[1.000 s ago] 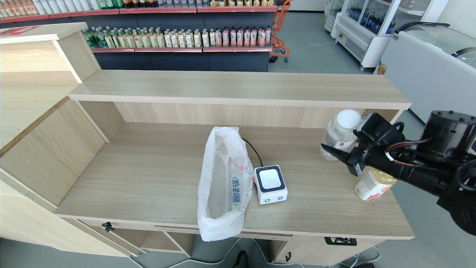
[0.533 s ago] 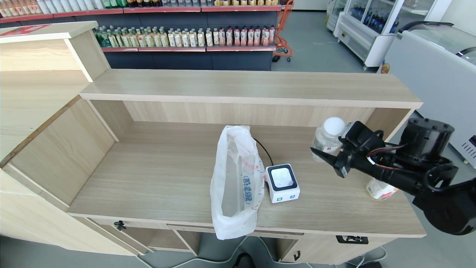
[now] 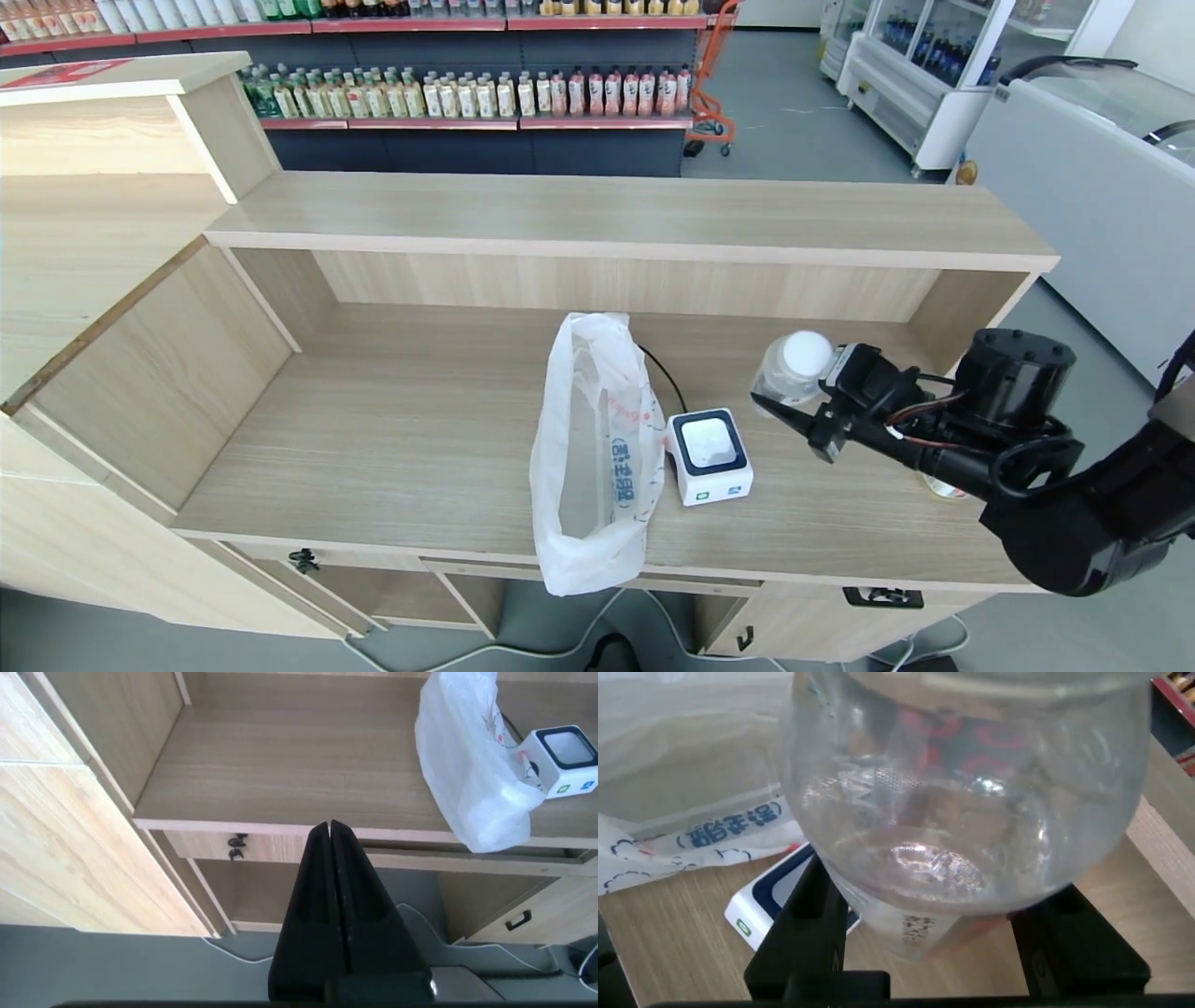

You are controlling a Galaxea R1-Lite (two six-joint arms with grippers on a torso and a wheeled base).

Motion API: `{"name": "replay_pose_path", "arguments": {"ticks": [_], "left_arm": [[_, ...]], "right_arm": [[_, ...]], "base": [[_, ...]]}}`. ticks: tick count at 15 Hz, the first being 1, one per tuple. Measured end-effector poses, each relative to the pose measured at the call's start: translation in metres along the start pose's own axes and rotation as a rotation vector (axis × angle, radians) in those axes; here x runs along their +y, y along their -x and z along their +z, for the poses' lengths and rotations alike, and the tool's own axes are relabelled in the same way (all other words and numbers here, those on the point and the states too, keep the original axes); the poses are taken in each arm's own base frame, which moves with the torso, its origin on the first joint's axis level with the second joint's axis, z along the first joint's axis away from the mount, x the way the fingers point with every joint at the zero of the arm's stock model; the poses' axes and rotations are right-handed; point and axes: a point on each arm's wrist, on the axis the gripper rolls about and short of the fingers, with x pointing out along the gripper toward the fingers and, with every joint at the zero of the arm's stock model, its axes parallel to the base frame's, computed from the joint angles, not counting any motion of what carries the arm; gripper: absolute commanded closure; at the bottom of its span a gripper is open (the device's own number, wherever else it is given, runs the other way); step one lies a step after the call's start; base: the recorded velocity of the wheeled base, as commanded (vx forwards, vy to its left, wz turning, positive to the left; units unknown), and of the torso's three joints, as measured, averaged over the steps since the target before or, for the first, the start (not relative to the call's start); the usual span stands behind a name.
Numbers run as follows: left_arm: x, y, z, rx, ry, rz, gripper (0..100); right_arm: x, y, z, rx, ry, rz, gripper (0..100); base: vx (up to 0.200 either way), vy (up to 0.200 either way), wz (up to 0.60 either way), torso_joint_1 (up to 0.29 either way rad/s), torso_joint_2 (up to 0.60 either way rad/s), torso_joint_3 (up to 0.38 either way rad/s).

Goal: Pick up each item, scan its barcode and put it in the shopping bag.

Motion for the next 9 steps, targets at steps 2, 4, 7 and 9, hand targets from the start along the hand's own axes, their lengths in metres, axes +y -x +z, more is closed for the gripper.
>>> {"name": "replay_pose_path", "arguments": {"ticks": [2, 4, 7, 9], "left_arm": [[0.0, 0.0, 0.0, 0.0, 0.0, 0.0, 100], [0.0, 0.0, 0.0, 0.0, 0.0, 0.0, 100], [0.0, 0.0, 0.0, 0.0, 0.0, 0.0, 100], [0.0, 0.0, 0.0, 0.0, 0.0, 0.0, 100]], "right_arm": [[0.004, -0.003, -0.006, -0.019, -0.003, 0.044, 100], [0.006, -0.007, -0.011, -0.038, -0.004, 0.072, 100], [0.002, -0.014, -0.024, -0.071, 0.036, 0.099, 100], [-0.001, -0.017, -0.036, -0.064, 0.058, 0.1, 100]], "base": [[0.0, 0.0, 0.0, 0.0, 0.0, 0.0], [0.0, 0.0, 0.0, 0.0, 0.0, 0.0], [0.0, 0.0, 0.0, 0.0, 0.0, 0.0], [0.0, 0.0, 0.0, 0.0, 0.0, 0.0]]}}
